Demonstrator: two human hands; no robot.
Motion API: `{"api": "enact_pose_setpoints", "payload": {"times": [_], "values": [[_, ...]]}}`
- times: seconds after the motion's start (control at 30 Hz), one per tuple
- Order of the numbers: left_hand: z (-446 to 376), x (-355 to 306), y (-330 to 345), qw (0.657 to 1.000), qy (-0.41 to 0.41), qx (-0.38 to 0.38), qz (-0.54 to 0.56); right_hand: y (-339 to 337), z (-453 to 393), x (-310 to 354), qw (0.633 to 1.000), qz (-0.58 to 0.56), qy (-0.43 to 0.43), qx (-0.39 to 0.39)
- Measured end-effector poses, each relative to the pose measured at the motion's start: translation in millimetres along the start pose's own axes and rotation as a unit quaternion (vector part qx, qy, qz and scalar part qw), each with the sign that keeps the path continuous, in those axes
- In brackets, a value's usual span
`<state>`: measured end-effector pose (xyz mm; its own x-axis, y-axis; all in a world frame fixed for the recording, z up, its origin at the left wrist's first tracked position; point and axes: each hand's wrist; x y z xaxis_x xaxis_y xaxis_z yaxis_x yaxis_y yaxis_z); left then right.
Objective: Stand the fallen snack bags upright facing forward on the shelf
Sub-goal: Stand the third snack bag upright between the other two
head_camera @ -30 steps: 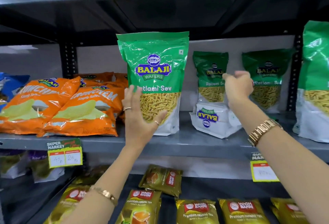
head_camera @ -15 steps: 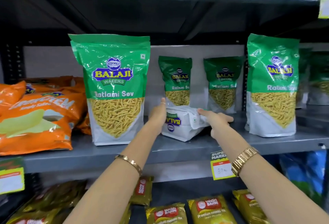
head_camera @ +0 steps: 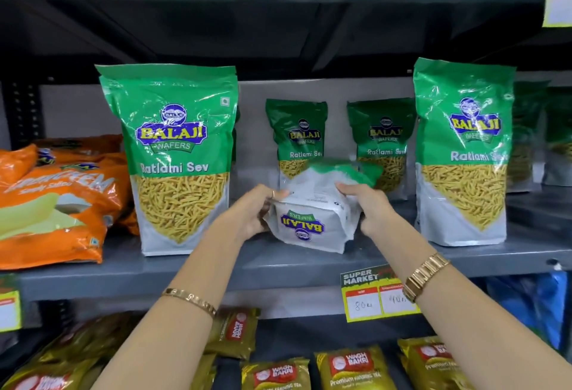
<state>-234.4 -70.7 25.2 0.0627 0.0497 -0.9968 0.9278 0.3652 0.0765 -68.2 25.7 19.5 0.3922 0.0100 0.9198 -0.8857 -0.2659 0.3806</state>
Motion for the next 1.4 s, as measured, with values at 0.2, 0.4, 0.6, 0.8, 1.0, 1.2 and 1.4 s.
{"api": "enact_pose_setpoints", "payload": {"times": [0.2,0.4,0.6,0.8,1.0,1.2,1.4], "values": [[-4.5,3.4,18.7,0.993,0.101,-0.044,-0.042,-3.0,-11.2,29.7,0.988,0.053,-0.118,0.089],[-20.9,18.1,29.3,0.973,0.134,-0.108,-0.154,-7.0,-37.3,27.9,0.955,0.166,-0.171,0.178],[-30.8,31.9,25.1,0.963,0.105,-0.115,-0.218,-8.6,-55.4,6.8,0.965,0.119,-0.133,0.194],[-13.8,24.0,41.3,0.957,0.136,-0.192,-0.172,-9.7,-72.9,13.7,0.989,-0.076,-0.074,0.105],[3.3,25.7,83.5,0.952,0.169,-0.253,-0.028,-5.2,-85.5,1.0,0.996,-0.031,-0.007,0.079],[-10.5,28.2,92.8,0.977,0.104,-0.188,-0.006,-6.8,-81.7,-2.1,0.987,-0.030,-0.020,0.158],[-35.6,5.0,69.9,0.988,0.073,-0.115,0.077,-8.6,-74.7,-2.4,0.977,0.082,-0.036,0.195]]}}
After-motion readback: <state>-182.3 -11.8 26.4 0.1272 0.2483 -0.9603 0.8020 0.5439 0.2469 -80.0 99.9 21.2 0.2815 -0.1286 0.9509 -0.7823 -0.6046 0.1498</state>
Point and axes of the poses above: each hand's wrist, its own z-axis away from the middle knuckle, its own y-axis out of the palm, x = y × z, and after that the axes turned 2 degrees about -y, right-handed
